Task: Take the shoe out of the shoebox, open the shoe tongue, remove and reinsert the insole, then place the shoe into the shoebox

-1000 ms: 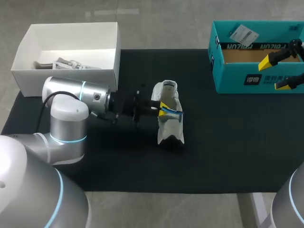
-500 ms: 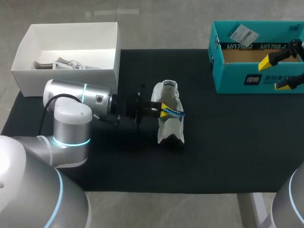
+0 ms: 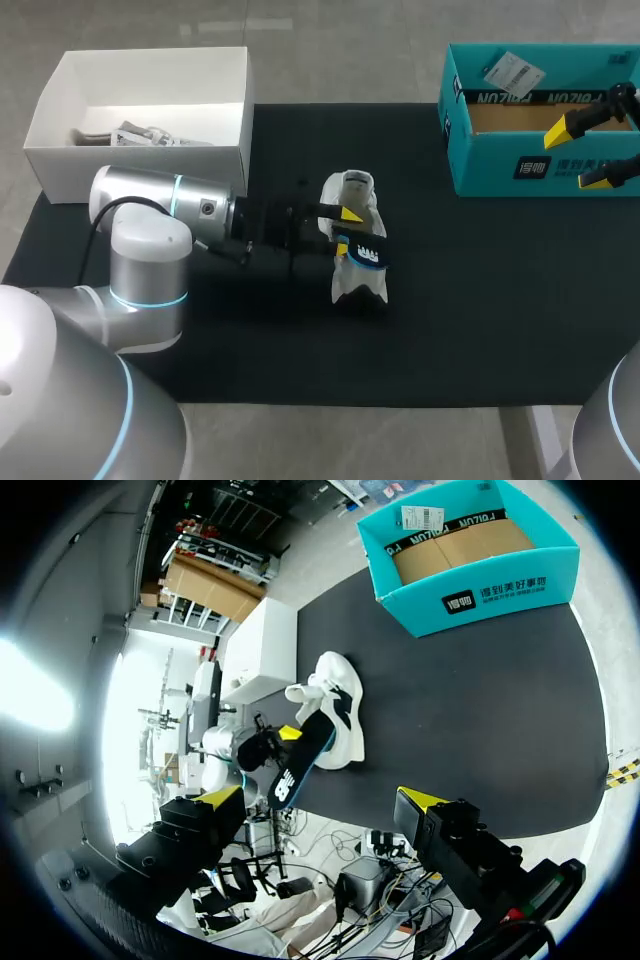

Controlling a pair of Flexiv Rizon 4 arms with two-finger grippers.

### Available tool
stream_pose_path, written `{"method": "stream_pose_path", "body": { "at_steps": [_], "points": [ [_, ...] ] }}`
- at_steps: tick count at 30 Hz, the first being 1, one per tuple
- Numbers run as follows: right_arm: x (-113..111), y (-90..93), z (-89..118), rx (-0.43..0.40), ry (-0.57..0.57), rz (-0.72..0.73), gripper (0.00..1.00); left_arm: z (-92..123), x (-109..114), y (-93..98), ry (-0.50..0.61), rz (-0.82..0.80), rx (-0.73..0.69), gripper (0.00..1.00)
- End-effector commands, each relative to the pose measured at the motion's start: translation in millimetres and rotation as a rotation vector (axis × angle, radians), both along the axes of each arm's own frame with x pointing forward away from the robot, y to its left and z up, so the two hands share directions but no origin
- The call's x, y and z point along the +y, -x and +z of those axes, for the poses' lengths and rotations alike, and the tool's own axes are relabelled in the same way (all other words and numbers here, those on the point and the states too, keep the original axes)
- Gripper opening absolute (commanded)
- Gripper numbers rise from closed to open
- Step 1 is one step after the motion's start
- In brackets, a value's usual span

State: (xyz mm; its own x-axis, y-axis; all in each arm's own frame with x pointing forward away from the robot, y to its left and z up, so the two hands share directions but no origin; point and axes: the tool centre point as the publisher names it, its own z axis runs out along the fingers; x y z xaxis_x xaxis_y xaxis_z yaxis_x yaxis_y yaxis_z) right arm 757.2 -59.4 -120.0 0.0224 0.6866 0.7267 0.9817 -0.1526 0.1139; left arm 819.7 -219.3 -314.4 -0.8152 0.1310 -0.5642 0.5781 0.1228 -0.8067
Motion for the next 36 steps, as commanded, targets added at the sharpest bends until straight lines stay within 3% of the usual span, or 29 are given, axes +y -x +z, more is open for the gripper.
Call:
{"method": "stream_pose_path", "body": {
  "at_steps": [1, 6, 7, 8, 23, 36],
  "points": [
    [1, -0.7, 0, 0.002, 0.002, -0.001, 1.00, 8, 6, 8.2, -0.002, -0.009, -0.006, 0.43],
    [1, -0.7, 0, 0.002, 0.002, -0.001, 1.00, 12, 8, 15.2, -0.014, -0.030, -0.028, 0.28],
    [1, -0.7, 0, 0.002, 0.002, -0.001, 1.00, 12, 9, 16.0, -0.021, -0.036, -0.029, 0.07],
    [1, -0.7, 0, 0.002, 0.002, -0.001, 1.00, 12, 9, 16.3, -0.023, -0.037, -0.030, 0.00],
    [1, -0.7, 0, 0.002, 0.002, -0.001, 1.00, -7, 5, 1.5, -0.104, -0.008, -0.051, 0.00],
    [1, -0.7, 0, 0.002, 0.002, -0.001, 1.00, -15, 7, -10.5, -0.096, 0.082, 0.009, 0.00]
  ]
}}
